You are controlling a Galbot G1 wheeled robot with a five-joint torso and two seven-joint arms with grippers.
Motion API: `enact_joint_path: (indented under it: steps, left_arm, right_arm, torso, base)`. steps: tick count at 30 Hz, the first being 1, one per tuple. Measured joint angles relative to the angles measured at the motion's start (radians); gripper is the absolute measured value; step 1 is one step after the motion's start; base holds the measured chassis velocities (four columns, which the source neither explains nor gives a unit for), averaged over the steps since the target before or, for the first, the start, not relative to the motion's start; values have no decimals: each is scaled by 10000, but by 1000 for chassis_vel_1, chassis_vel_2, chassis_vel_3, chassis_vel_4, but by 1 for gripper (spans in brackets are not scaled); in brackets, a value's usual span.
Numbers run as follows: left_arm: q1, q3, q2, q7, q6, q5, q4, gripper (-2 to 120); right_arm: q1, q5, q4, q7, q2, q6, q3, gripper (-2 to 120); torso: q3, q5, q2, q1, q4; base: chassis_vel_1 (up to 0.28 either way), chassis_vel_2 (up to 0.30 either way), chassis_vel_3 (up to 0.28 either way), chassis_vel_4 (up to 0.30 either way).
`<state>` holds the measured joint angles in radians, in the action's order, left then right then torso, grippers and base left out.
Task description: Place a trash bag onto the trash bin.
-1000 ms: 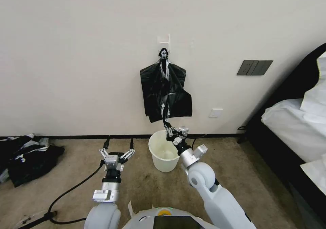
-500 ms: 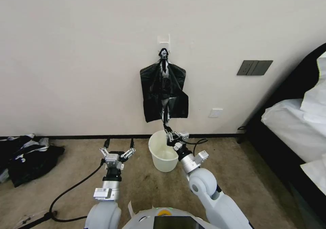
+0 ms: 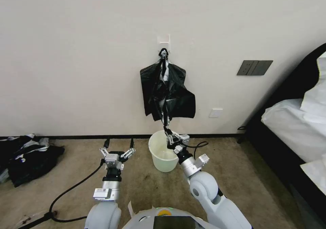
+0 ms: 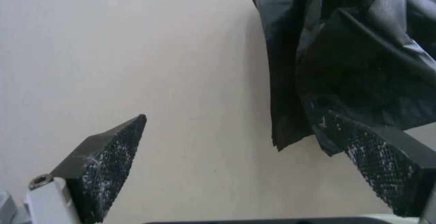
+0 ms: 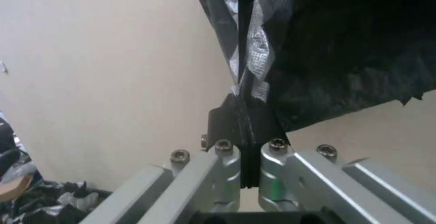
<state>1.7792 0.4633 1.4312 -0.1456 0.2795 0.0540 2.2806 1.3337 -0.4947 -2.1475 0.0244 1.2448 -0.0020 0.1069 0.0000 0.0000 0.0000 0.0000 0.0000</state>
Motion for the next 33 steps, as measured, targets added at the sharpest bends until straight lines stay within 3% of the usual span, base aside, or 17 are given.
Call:
enact_joint_path:
  steps: [5,10,12,13,15,16,17,19,21,22,23,24,25,27,28,30,33]
  left_arm:
    - [-79,-81,-98,3,-83,0,76,100]
    - [-586,-174,-689,60,-805,-559,527,100]
    - [-1192,-209,-1611,78,-1535,-1410,905,100]
    - [-1192,-209,-1611,78,-1535,-1410,905,100]
    - [-1573,-244,-2267,82,-1862,-1965,1068,100]
    - [-2251,-302,-3481,46,-2301,-2818,1214,100]
    - [-2251,-302,-3481,46,-2301,-2818,1214,100]
    - [-3487,-481,-5083,-15,-2855,-3939,1373,100]
    - [-3855,-583,-5505,-33,-2997,-4258,1405,100]
    - [-4591,-828,-6289,-69,-3256,-4829,1448,100]
    - [-5042,-1033,-6733,-110,-3408,-5153,1453,100]
    - [-5042,-1033,-6733,-110,-3408,-5153,1453,100]
    - [-5705,-1449,-7362,-190,-3610,-5622,1445,100]
    - [-5914,-1585,-7534,-217,-3668,-5752,1433,100]
    - [-6829,-2236,-8090,-341,-3910,-6260,1355,100]
    - [-7132,-2457,-8220,-382,-3976,-6402,1320,100]
    - [-10694,-4843,-9072,-895,-4699,-7913,887,100]
  right_arm:
    - [-44,44,-21,14,-46,36,12,0]
    - [-495,21,66,129,186,18,63,0]
    - [-838,6,133,224,367,-27,80,0]
    - [-838,6,133,224,367,-27,80,0]
    - [-953,12,160,244,411,-41,84,0]
    - [-1062,67,211,260,442,-43,94,0]
    - [-1062,67,211,260,442,-43,94,0]
    - [-1078,464,284,253,442,13,98,0]
    - [-1060,589,301,247,438,39,97,0]
    - [-1021,802,323,240,436,81,91,0]
    - [-1012,901,330,234,441,102,90,0]
    - [-1012,901,330,234,441,102,90,0]
    - [-1014,1024,345,227,469,126,94,0]
    - [-1018,1047,349,226,478,128,99,0]
    - [-1053,1104,364,223,509,140,125,0]
    - [-1062,1114,367,222,511,143,129,0]
    - [-1115,1272,394,212,564,176,167,0]
  torso:
    - [0,0,0,0,0]
    - [0,-1,0,0,2]
    - [1,-3,0,0,2]
    - [1,-3,0,0,2]
    - [1,-4,0,0,6]
    - [1,-4,0,0,3]
    - [1,-4,0,0,3]
    - [2,-4,0,1,-3]
    - [2,-3,0,1,-3]
    - [1,-2,-1,0,-3]
    - [2,-2,0,0,-1]
    - [2,-2,0,0,-1]
    - [2,-3,0,0,0]
    - [2,-3,0,1,1]
    - [2,-1,0,0,4]
    - [2,-1,0,0,4]
    - [2,0,-1,1,0]
  base:
    - [0,0,0,0]
    - [0,0,0,0]
    - [0,0,0,0]
    - [0,0,0,0]
    - [0,0,0,0]
    - [0,0,0,0]
    - [0,0,0,0]
    - [0,0,0,0]
    - [0,0,0,0]
    - [0,0,0,0]
    - [0,0,0,0]
    - [0,0,0,0]
    - [0,0,0,0]
    - [0,0,0,0]
    - [0,0,0,0]
    - [0,0,0,0]
    - [0,0,0,0]
